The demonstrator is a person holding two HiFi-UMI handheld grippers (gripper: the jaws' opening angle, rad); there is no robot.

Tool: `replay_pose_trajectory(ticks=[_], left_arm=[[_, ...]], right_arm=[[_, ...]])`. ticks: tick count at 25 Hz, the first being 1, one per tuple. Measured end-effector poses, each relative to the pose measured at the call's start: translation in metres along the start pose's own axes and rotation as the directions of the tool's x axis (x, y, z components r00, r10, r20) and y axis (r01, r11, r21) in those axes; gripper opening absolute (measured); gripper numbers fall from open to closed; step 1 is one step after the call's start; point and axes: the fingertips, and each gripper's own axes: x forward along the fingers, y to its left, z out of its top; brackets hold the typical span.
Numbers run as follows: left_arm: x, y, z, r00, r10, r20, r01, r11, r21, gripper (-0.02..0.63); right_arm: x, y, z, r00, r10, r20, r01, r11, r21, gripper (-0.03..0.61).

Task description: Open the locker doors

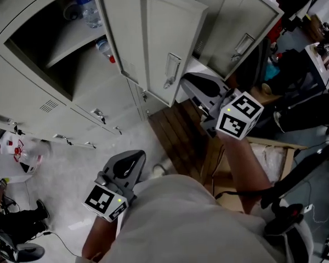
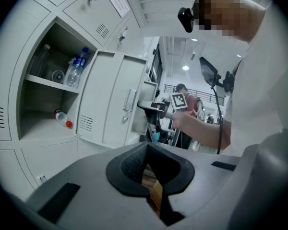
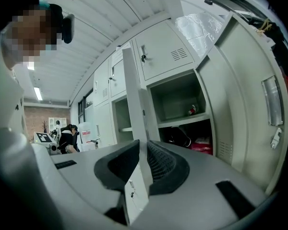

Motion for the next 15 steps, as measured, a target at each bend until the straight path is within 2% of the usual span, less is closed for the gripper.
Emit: replay_pose_trajectory(ticks=[6,15], left_arm=[[-0.001,0.001,-0.001,0.999,0.04,-0.016,-0.04,0.999,-0.019,0.009],[-0.012,0.003,-0.004,0.999,0.043,-0.023,-0.044,0.999,-0.032,0.009]], right_arm=[[0.001,-0.001,-0.001,1.0,0.004,0.011,-0.004,1.0,0.001,0.052],[-0.006,-0.001,0.001,0.997,-0.077,0.016,0.078,0.994,-0.078,0.052]])
